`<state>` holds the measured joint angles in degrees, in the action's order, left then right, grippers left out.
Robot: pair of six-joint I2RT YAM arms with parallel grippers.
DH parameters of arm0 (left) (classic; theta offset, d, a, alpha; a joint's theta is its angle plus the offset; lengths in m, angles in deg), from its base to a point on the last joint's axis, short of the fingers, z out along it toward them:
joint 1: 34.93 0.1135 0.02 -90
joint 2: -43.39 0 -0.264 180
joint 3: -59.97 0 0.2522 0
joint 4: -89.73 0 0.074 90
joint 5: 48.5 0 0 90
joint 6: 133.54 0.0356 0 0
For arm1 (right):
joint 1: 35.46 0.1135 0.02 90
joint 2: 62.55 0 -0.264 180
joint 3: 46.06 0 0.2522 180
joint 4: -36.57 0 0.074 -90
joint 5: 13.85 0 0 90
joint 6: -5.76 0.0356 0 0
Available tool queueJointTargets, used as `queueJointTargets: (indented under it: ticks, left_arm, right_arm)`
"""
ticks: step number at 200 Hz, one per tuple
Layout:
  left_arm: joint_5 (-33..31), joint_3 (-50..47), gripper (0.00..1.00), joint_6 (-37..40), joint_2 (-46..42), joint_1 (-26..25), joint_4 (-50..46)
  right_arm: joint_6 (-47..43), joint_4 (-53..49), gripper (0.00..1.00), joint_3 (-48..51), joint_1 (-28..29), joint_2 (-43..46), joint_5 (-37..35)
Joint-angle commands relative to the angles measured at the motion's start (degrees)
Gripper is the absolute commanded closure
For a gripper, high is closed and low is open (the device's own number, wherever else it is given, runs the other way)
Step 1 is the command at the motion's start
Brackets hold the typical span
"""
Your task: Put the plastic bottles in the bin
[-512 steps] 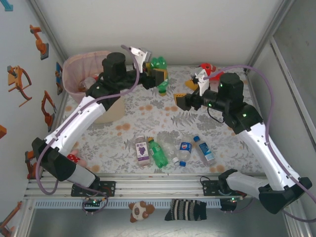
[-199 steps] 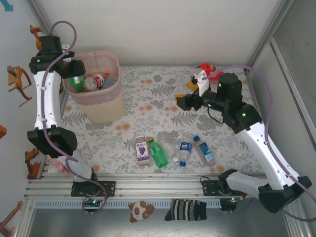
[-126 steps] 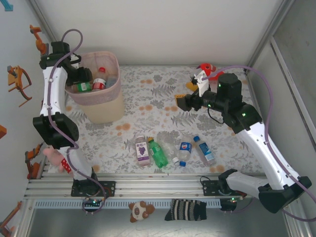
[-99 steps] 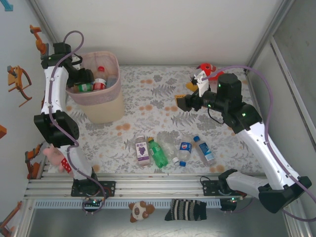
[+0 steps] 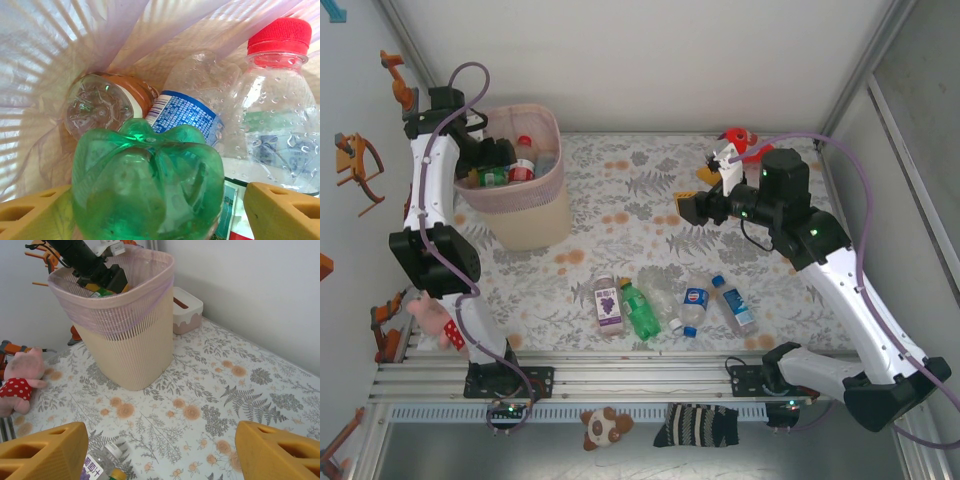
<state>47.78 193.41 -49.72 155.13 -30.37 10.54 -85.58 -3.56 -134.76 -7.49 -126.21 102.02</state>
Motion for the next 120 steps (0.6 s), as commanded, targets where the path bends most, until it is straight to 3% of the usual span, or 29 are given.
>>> queueJointTargets:
  ticks: [1,81,120]
  left_arm:
    - [0.0,1.1,0.13,-1.6,-3.0,0.6,-1.0]
    - [1.7,1.8,0.1,-2.4,-8.1,0.7,-0.4]
    - [5.2,2.1,0.1,-2.8,-11.3,0.6,0.9]
  right_arm:
    - [-0.3,-0.4,0.24,0.1,-0.2,0.9,-0.8]
    - [-0.4,-4.1,0.24,0.8,-0.2,0.6,-2.4]
    - [1.6,-7.2,0.27,2.0,-0.1,-0.7,-7.1]
